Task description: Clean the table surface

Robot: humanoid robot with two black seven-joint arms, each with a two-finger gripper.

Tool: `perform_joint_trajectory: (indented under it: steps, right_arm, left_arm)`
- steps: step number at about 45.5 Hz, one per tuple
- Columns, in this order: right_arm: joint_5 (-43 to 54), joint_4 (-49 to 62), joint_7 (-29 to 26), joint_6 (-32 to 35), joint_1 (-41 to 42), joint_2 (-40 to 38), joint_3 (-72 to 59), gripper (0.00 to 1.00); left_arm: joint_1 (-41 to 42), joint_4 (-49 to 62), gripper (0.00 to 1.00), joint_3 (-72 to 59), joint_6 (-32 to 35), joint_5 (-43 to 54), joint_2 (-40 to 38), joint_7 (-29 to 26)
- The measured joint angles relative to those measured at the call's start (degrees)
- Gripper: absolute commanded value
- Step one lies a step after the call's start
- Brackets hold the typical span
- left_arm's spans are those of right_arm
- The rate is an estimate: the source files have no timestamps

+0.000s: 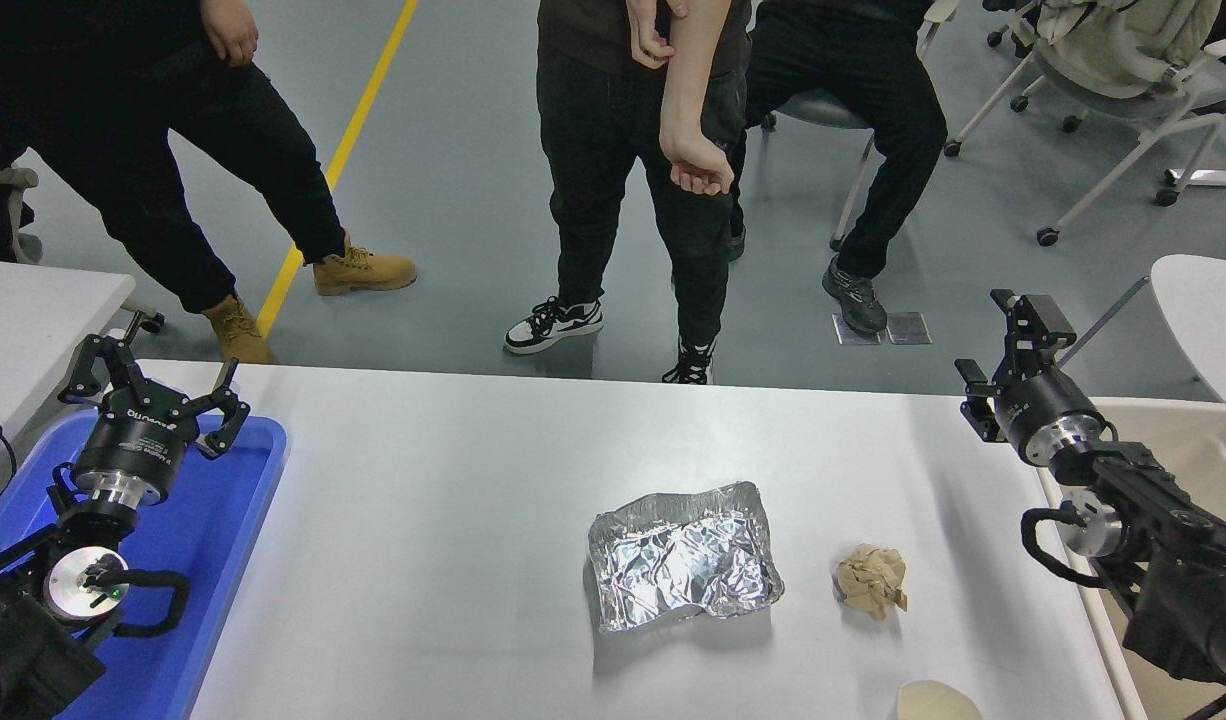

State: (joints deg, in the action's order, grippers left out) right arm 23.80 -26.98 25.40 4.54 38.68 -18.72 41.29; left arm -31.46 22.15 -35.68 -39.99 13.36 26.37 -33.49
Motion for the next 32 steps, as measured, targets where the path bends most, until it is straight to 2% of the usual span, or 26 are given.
perform_joint_trajectory:
  steps: [32]
  right_arm:
    - [0.0, 0.0, 0.0, -0.6, 0.8, 0.4, 0.4, 0.99]
  left_arm:
    - [0.0, 0.0, 1.00, 0.0, 0.0, 0.0, 0.0, 0.0]
